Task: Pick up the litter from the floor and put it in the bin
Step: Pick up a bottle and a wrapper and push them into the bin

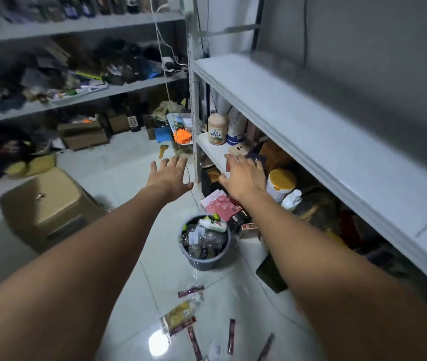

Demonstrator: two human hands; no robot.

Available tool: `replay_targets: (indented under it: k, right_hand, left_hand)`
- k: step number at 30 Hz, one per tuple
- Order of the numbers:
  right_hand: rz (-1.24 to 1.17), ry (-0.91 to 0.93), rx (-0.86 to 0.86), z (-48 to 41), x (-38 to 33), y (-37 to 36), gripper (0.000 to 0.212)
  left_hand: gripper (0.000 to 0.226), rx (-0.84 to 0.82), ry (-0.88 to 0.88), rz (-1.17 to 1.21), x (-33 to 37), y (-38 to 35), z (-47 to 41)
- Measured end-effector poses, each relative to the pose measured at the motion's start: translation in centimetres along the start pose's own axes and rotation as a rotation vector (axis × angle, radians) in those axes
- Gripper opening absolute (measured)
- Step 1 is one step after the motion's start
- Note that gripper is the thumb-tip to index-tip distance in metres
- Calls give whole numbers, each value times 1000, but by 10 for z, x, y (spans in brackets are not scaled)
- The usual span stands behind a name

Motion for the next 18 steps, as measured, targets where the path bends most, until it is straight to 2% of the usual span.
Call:
replay_targets:
  k: [6, 13, 18]
  right_hand:
    - [-16, 54, -65, 61, -57, 69, 61]
    - [-42, 78, 28, 135, -85, 105, 61]
    - [-14, 37, 60, 201, -103, 105, 63]
  left_hand:
    - [75, -28, 3, 15, -16, 72, 77]
    - [71, 25, 71, 9, -52, 109, 152]
    - [69, 118, 40, 12, -67, 123, 220]
Point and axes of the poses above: each hand's wrist, its own z-axis away from the middle knuckle, its own y-axis out of the back of the hand, x = y × z, the point moved 9 cm from there along -z, towards the middle knuckle, and after that the axes turned 15 degrees about -z, right-handed, at the moved point
